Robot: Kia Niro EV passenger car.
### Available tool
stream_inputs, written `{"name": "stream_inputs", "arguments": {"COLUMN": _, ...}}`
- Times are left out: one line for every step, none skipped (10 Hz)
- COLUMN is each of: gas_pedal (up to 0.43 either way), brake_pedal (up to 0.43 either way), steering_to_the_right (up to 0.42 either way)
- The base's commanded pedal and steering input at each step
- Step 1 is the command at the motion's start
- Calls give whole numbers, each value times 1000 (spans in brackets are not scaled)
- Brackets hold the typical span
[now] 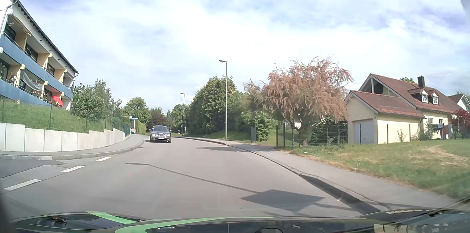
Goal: Follow the waypoints while adhering to traffic rules and regulations
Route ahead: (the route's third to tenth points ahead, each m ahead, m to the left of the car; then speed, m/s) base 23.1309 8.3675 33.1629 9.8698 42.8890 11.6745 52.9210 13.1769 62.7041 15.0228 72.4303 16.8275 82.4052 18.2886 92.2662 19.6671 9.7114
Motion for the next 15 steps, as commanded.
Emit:
{"name": "stream_inputs", "arguments": {"gas_pedal": 331, "brake_pedal": 0, "steering_to_the_right": -44}}
{"name": "stream_inputs", "arguments": {"gas_pedal": 331, "brake_pedal": 0, "steering_to_the_right": -44}}
{"name": "stream_inputs", "arguments": {"gas_pedal": 331, "brake_pedal": 0, "steering_to_the_right": -45}}
{"name": "stream_inputs", "arguments": {"gas_pedal": 319, "brake_pedal": 0, "steering_to_the_right": -47}}
{"name": "stream_inputs", "arguments": {"gas_pedal": 319, "brake_pedal": 0, "steering_to_the_right": -51}}
{"name": "stream_inputs", "arguments": {"gas_pedal": 319, "brake_pedal": 0, "steering_to_the_right": -56}}
{"name": "stream_inputs", "arguments": {"gas_pedal": 311, "brake_pedal": 0, "steering_to_the_right": -58}}
{"name": "stream_inputs", "arguments": {"gas_pedal": 311, "brake_pedal": 0, "steering_to_the_right": -59}}
{"name": "stream_inputs", "arguments": {"gas_pedal": 299, "brake_pedal": 0, "steering_to_the_right": -61}}
{"name": "stream_inputs", "arguments": {"gas_pedal": 287, "brake_pedal": 0, "steering_to_the_right": -62}}
{"name": "stream_inputs", "arguments": {"gas_pedal": 287, "brake_pedal": 0, "steering_to_the_right": -63}}
{"name": "stream_inputs", "arguments": {"gas_pedal": 287, "brake_pedal": 0, "steering_to_the_right": -65}}
{"name": "stream_inputs", "arguments": {"gas_pedal": 287, "brake_pedal": 0, "steering_to_the_right": -64}}
{"name": "stream_inputs", "arguments": {"gas_pedal": 287, "brake_pedal": 0, "steering_to_the_right": -65}}
{"name": "stream_inputs", "arguments": {"gas_pedal": 280, "brake_pedal": 0, "steering_to_the_right": -65}}
